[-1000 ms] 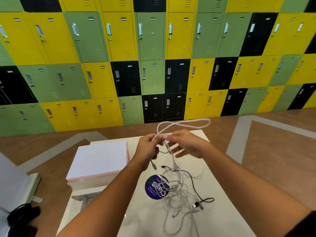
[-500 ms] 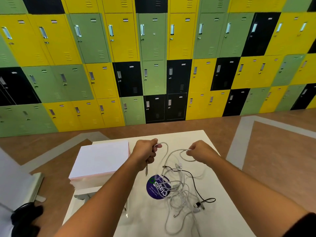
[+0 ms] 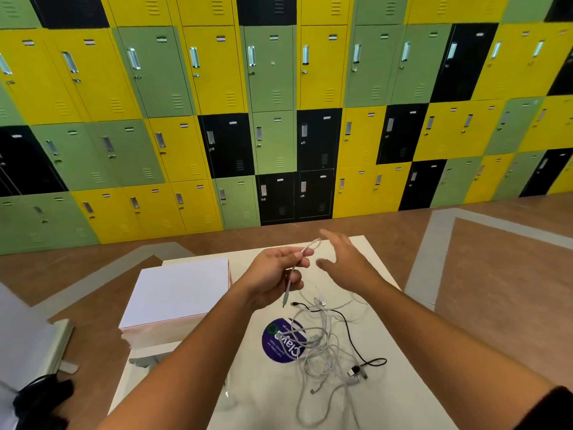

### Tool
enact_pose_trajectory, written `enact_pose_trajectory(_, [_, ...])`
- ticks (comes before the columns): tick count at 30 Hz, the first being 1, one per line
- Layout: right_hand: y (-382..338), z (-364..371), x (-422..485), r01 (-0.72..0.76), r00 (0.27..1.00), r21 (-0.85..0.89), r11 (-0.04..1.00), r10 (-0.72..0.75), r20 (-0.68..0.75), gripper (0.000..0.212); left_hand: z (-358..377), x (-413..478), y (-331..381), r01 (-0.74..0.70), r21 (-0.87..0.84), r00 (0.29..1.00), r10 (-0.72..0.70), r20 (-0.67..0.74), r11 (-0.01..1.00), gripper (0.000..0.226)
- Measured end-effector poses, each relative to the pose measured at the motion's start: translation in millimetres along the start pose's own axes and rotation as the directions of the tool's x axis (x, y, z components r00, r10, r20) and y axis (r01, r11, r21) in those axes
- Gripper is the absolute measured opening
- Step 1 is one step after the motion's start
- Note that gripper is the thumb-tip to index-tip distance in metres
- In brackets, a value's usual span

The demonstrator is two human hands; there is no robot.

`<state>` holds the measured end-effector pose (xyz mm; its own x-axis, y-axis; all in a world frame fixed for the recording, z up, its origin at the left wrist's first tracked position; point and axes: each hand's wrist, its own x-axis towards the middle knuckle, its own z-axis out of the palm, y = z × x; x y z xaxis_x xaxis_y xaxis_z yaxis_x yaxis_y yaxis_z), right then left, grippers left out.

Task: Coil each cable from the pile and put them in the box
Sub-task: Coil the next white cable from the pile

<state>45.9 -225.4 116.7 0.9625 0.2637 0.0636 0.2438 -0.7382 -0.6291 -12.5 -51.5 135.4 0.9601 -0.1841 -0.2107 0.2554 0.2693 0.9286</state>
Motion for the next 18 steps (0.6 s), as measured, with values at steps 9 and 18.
enact_pose_trajectory(9, [-20.6,-13.6,10.2,0.167,0.98,0.299,0.939,-0.126,-0.151,0.024,-11.9,-5.2,-5.2,0.005,0.137,0.993,0.011,-0.115,0.991,0.04])
enact_pose_trajectory(18, [-16.1,-4.0,9.8,0.025,0.999,0.554,0.832,-0.047,0.027,0.032,-13.0,-2.0,3.7,-0.065,-0.227,0.995,0.046,-0.09,0.972,0.043])
